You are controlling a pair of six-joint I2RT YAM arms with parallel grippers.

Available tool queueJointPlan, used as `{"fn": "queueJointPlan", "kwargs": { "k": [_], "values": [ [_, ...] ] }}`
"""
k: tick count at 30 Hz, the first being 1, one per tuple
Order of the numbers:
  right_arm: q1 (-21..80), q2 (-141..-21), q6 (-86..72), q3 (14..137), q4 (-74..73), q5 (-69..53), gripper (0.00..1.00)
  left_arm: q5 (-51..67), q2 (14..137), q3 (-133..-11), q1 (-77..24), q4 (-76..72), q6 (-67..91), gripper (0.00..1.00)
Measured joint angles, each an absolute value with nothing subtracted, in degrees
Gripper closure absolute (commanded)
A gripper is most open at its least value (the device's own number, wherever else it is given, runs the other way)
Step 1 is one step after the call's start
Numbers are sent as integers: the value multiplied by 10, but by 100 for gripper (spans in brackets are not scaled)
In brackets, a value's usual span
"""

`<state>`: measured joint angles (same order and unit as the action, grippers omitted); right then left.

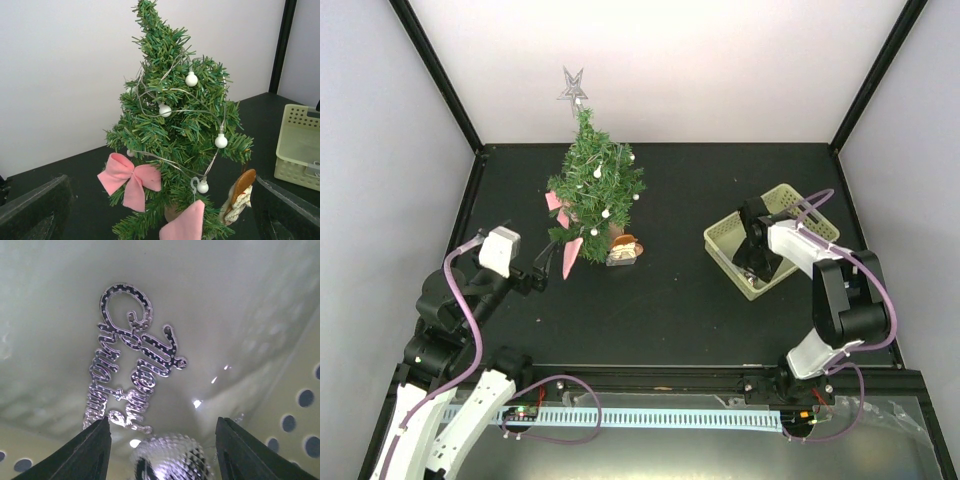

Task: Decorate the small christmas tree
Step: Pick up the decoration item from the storage box.

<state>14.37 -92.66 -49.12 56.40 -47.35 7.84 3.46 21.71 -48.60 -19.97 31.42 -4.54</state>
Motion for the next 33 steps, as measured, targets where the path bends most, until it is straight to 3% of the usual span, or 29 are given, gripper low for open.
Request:
{"fn": "queueJointPlan", "kwargs": {
  "k": [11, 21, 24, 27, 33],
  "values": [
    [143, -938, -508, 554, -449, 33, 63, 23, 218, -486, -200, 318, -54, 1],
    [135, -907, -511, 554, -449, 46, 66, 15, 218, -486, -200, 319, -55, 1],
    [133, -904, -503, 554, -449, 57, 65, 15, 218, -486, -200, 323, -55, 1],
    [133, -898, -503, 565, -458, 62, 53, 15, 218, -486, -200, 328, -55, 1],
    [133, -873, -522, 599, -493, 32, 43, 13, 219, -486, -200, 339, -55, 1]
  ]
}}
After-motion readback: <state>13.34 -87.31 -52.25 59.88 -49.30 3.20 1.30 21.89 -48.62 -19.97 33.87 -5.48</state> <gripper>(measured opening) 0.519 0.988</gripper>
